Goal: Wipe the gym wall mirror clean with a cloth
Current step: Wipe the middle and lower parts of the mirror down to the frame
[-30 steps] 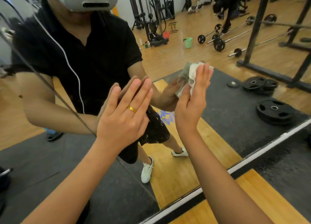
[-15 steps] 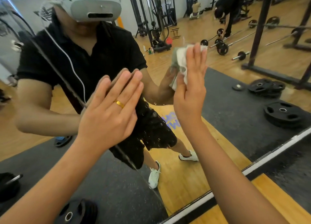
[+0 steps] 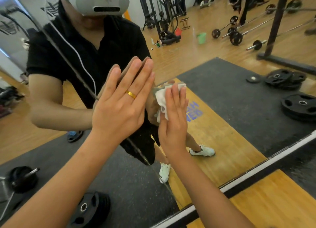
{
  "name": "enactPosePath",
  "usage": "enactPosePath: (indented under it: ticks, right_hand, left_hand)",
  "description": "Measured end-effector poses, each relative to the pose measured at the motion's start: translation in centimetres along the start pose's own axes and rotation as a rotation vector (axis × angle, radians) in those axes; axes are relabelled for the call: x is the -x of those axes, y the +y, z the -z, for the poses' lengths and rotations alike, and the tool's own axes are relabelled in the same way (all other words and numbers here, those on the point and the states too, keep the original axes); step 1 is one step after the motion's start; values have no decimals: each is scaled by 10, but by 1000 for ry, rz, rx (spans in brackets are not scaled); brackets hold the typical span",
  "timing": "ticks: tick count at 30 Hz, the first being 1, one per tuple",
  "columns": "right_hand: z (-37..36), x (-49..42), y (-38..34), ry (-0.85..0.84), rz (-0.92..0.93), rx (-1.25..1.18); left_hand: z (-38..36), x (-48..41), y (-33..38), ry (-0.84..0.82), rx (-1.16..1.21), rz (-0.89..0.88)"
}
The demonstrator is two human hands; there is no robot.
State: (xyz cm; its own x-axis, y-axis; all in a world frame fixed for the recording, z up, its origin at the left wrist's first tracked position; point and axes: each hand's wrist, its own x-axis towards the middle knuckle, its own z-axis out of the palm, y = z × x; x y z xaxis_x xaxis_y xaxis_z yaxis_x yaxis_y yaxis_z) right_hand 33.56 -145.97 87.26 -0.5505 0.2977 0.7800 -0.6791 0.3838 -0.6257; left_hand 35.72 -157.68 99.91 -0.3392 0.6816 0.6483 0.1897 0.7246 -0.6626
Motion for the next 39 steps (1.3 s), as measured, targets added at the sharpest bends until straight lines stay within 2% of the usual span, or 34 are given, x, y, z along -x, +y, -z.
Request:
enactPosePath:
  ticks: [3, 7, 9, 15, 20, 25, 30, 32, 36, 37, 39]
  right_hand:
    - [-16, 6, -11, 63, -42, -13]
    - [-34, 87, -5, -161, 142, 79]
    - [-34, 104, 0, -211, 219, 136]
    - [-42, 73, -23, -141, 134, 64]
    - [-38, 105, 11, -159, 265, 227]
    - [-51, 103, -11, -120, 159, 148]
    - [-29, 105, 28, -198, 316, 264]
    - [-17, 102, 40, -163, 219, 253]
    - [-30, 99, 13, -78, -106, 105]
    - [-36, 100, 6, -68, -120, 78]
    - [-39, 100, 8, -89, -20, 95]
  left_hand:
    - [-1, -2, -1, 26, 5, -4]
    - [-1, -2, -2, 35, -24, -10]
    - [-1, -1, -3, 31, -28, -14]
    - [0, 1, 0, 25, -26, -9]
    - [1, 1, -1, 24, 14, 6]
    - [-1, 3, -2, 16, -10, 7]
    - [0, 4, -1, 13, 14, 2]
    - [1, 4, -1, 19, 15, -3]
    - [-2, 4, -2, 35, -12, -4]
    - [-2, 4, -2, 34, -10, 0]
    - [-1, 5, 0, 29, 4, 2]
